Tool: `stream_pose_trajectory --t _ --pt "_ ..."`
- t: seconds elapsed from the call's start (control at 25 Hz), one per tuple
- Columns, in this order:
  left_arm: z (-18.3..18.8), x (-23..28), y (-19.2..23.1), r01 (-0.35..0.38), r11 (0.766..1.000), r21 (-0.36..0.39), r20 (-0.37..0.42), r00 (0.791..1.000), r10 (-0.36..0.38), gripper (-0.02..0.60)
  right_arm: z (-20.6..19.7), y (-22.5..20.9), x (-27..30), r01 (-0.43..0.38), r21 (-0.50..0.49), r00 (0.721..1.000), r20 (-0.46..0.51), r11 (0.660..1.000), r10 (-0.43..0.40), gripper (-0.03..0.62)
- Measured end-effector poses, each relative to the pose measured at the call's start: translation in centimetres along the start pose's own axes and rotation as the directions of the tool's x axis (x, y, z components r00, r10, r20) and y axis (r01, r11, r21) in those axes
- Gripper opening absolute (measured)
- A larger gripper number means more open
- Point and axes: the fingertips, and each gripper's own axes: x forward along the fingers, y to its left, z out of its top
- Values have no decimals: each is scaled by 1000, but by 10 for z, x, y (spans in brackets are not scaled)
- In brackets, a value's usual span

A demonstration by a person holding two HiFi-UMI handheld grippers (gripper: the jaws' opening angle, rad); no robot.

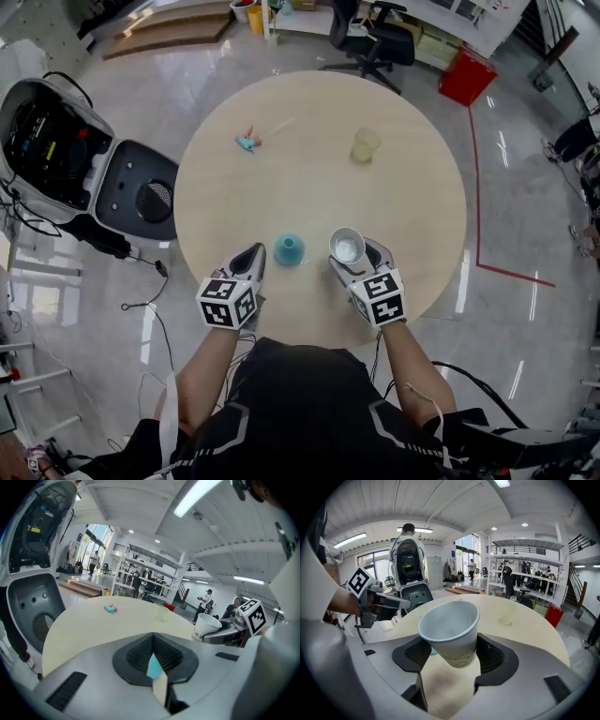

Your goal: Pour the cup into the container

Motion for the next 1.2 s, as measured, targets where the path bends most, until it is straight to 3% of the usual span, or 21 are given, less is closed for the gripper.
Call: stream_pose_trajectory --t 0.28,0.56,0.8,0.92,1.2 --pt "4 -1 2 20 1000 16 25 999 -21 2 9 16 20 -11 -113 996 -85 994 2 304" --pt "5 -2 2 53 999 9 27 998 -53 2 18 33 36 -23 -247 985 -169 969 -19 302" --pt "5 1 3 80 995 56 21 996 -81 2 16 38 47 -12 -344 971 -229 939 -72 303" --pt "6 6 2 89 991 98 16 996 -91 2 15 36 52 -9 -372 963 -253 928 -92 304" --pt "5 11 4 103 990 101 14 994 -105 2 7 36 58 -7 -429 944 -301 903 -136 302"
